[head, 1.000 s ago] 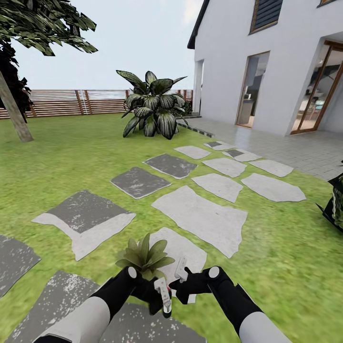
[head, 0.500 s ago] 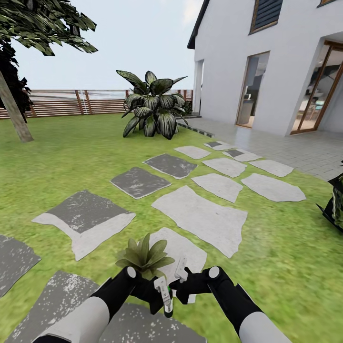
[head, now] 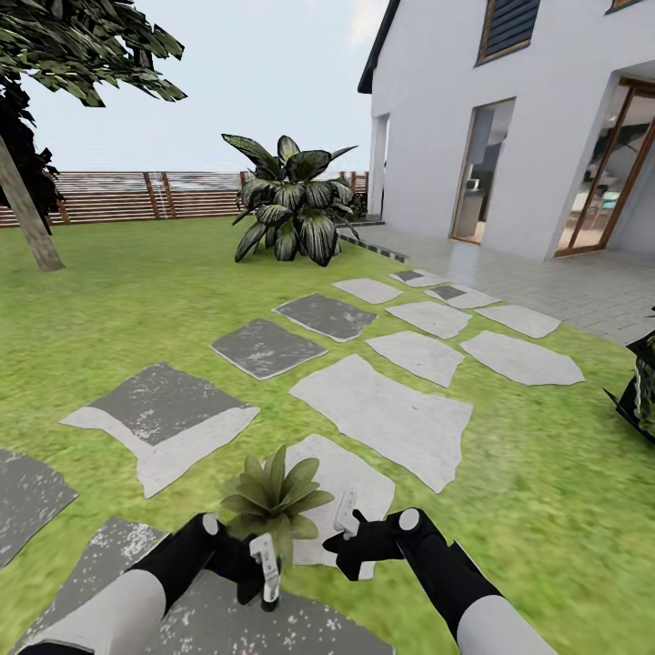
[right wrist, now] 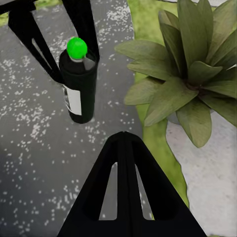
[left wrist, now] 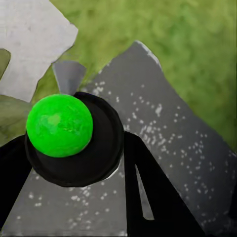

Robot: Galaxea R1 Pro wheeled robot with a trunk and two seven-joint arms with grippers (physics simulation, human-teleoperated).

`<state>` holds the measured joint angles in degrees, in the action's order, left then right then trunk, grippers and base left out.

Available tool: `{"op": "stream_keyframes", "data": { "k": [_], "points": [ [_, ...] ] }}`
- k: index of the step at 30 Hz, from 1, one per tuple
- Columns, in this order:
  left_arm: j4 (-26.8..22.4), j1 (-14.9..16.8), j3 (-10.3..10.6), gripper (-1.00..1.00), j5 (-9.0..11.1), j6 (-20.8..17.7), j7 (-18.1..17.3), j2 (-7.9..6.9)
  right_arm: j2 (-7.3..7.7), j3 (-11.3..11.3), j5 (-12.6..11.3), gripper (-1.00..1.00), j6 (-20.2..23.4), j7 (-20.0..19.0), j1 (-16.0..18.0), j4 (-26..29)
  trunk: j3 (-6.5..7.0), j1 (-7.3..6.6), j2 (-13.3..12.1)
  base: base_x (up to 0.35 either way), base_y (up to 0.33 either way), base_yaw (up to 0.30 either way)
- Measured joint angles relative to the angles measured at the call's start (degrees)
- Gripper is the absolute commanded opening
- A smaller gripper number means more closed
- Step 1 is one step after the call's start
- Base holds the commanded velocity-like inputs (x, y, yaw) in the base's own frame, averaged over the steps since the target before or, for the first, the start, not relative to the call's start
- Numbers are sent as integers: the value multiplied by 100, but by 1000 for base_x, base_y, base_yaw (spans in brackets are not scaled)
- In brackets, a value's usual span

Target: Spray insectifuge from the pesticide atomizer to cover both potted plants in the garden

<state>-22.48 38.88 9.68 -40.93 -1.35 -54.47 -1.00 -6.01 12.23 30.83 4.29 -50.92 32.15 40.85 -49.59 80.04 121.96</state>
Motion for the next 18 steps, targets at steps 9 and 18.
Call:
{"op": "stream_keyframes", "data": {
  "k": [9, 18],
  "points": [
    [22, -22, -7, -100, 94, 381, -27, -917, 25, -45, 2, 100, -7, 31, 0, -14, 0, 0, 0, 0, 0, 0],
    [222, -41, -344, -100, 120, 227, 38, -989, 383, -1213, -37, 100, -222, 678, -23, -115, 0, 0, 0, 0, 0, 0]
  ]
}}
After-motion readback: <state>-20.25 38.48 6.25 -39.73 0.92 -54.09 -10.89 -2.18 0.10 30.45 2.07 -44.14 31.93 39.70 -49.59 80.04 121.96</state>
